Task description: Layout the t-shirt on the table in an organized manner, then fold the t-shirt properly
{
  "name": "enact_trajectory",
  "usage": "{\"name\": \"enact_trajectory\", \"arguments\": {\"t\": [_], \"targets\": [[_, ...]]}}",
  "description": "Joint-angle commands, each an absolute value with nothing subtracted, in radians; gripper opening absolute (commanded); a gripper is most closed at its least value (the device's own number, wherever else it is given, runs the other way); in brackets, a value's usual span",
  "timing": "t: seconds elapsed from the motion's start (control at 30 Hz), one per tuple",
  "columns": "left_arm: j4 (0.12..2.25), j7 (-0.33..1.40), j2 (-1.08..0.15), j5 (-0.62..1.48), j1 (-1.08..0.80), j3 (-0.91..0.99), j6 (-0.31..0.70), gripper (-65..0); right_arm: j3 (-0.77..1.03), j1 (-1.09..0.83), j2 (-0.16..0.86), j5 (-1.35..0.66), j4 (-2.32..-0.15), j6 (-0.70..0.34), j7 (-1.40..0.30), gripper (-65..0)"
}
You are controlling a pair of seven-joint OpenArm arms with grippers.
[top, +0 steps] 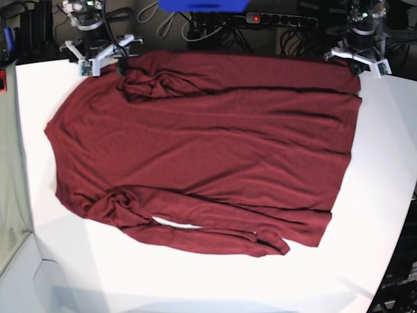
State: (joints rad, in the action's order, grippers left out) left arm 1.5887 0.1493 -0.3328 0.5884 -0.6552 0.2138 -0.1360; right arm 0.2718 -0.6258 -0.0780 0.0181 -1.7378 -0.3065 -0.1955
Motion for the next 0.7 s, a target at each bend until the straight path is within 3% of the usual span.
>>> {"name": "enact_trajectory", "arguments": {"t": [0.0, 0.27, 0.53, 0.67], "targets": [[1.59, 0.183, -0.338, 0.616, -0.615, 0.194, -0.067, -65.0, 0.277, -0.636, -0.073, 0.008, -1.755, -0.305, -0.171, -23.4], [1.589, 0.183, -0.338, 0.616, -0.615, 0.194, -0.067, -65.0, 0.275, -0.638, -0.071, 0.008, -1.747, -0.305, -0.171, -25.5], [1.583, 0.183, -0.338, 0.616, -0.615, 0.202, -0.067, -65.0, 0.278, -0.636, -0.071, 0.008, -1.747, -0.305, -0.176, -47.7], [1.586, 0.183, -0.338, 0.616, -0.613, 0.202, -0.067, -65.0, 0.28, -0.636, -0.071, 0.008, -1.747, -0.305, -0.176, -54.0]]}}
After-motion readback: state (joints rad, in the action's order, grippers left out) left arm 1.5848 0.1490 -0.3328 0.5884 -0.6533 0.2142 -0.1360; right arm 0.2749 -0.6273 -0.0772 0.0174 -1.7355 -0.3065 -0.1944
